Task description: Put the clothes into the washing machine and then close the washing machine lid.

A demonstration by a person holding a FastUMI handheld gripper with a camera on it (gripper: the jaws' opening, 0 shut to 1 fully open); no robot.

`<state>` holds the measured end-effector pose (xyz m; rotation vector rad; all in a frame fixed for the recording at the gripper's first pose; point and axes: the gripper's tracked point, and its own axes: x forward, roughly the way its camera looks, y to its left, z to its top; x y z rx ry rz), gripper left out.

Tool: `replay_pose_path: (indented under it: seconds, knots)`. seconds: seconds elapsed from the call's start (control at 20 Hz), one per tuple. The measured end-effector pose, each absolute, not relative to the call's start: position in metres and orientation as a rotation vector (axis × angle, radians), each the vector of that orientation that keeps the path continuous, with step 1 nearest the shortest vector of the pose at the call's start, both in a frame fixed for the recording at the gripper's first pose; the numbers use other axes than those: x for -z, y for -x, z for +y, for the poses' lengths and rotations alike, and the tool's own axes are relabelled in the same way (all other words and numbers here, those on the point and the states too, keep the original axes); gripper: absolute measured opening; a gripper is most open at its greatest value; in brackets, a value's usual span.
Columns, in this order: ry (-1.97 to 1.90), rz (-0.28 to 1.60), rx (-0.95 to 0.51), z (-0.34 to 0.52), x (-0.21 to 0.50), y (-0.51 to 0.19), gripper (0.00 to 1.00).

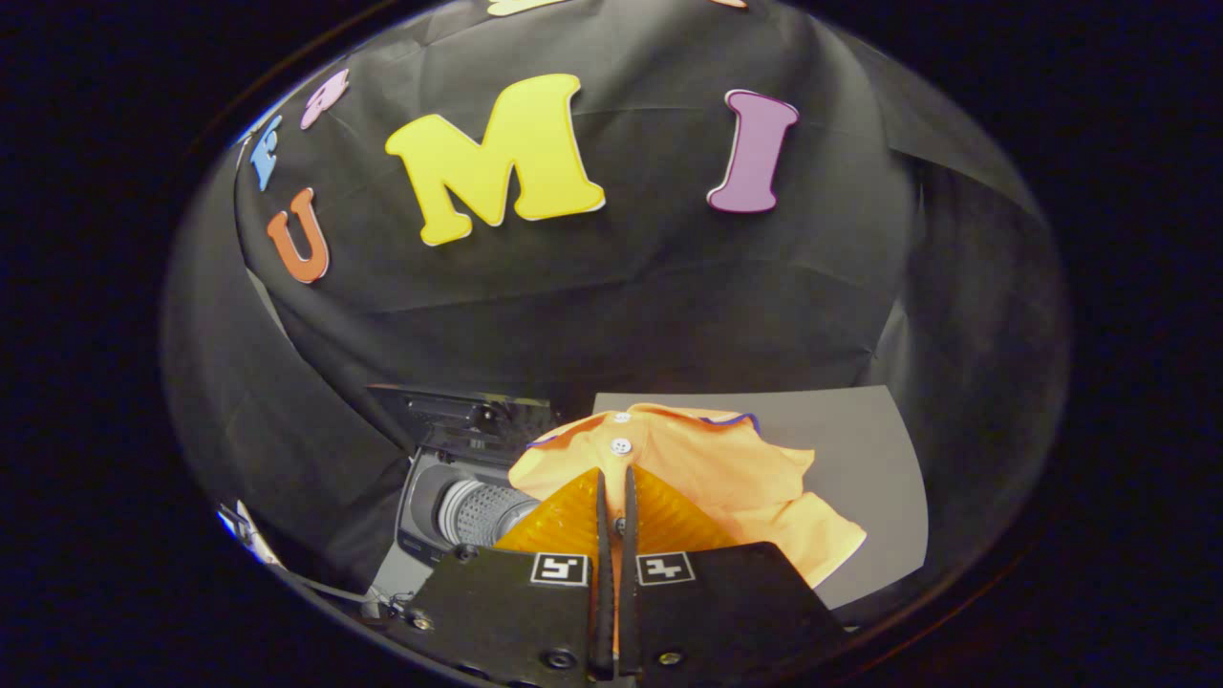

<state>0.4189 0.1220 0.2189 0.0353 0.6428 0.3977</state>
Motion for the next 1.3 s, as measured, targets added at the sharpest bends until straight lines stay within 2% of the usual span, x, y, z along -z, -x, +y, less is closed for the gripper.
replay_pose_path:
  seconds: [0.8, 1.3]
  knots:
    - [0.013, 0.614, -0.566, 0.246, -0.237, -0.402, 0.06]
    - [0.055, 0.636, -0.644, 0.320, -0.222, -0.396, 0.06]
